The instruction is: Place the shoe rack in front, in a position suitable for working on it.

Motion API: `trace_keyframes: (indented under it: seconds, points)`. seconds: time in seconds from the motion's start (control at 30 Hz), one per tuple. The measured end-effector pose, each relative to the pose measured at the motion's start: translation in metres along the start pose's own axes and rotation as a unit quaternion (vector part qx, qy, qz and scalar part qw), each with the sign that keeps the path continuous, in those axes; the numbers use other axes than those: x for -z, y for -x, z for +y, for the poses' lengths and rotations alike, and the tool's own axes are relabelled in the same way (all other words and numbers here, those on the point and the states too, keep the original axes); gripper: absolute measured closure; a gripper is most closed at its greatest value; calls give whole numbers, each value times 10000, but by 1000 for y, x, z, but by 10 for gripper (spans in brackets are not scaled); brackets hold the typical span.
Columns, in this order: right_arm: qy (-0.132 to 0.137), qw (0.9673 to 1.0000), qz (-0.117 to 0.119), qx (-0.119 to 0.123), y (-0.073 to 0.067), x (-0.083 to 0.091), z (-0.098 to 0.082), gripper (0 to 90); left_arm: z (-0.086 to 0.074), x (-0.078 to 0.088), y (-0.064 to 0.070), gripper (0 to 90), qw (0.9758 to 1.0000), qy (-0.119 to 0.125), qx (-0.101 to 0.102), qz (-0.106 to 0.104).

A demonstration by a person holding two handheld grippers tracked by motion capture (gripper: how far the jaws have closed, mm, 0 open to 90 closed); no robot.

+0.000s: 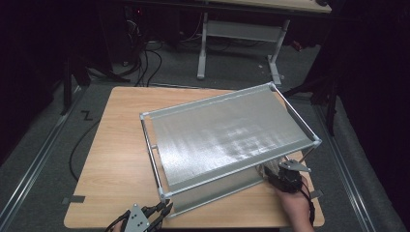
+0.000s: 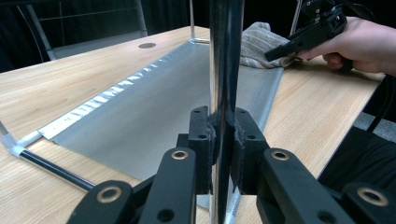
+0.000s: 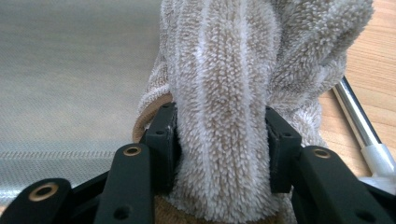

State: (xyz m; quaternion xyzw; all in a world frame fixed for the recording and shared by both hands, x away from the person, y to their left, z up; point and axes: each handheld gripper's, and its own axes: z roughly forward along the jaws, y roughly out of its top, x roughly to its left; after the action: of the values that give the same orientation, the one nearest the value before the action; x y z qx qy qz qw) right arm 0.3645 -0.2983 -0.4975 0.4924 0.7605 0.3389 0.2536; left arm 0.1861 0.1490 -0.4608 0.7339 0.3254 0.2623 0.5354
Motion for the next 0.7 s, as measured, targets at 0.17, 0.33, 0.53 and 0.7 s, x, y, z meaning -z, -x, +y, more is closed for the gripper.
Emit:
trace_keyframes:
  seconds: [0.17, 0.33, 0.53, 0.7]
  points:
    - [5, 10000, -40, 5, -2, 0, 0, 534, 0, 0, -1, 804, 10000, -6, 4, -50]
    - [4, 10000, -63, -20, -3, -1, 0, 524, 0, 0, -2, 806, 9999, -11, 55, -91]
    - [-20, 10000, 55, 28, -10, 0, 1, 523, 0, 0, -3, 806, 9999, -28, 59, -121]
    - [-59, 9995, 231, 200, -27, -2, 3, 522, 0, -1, -3, 805, 9999, -12, 47, -144]
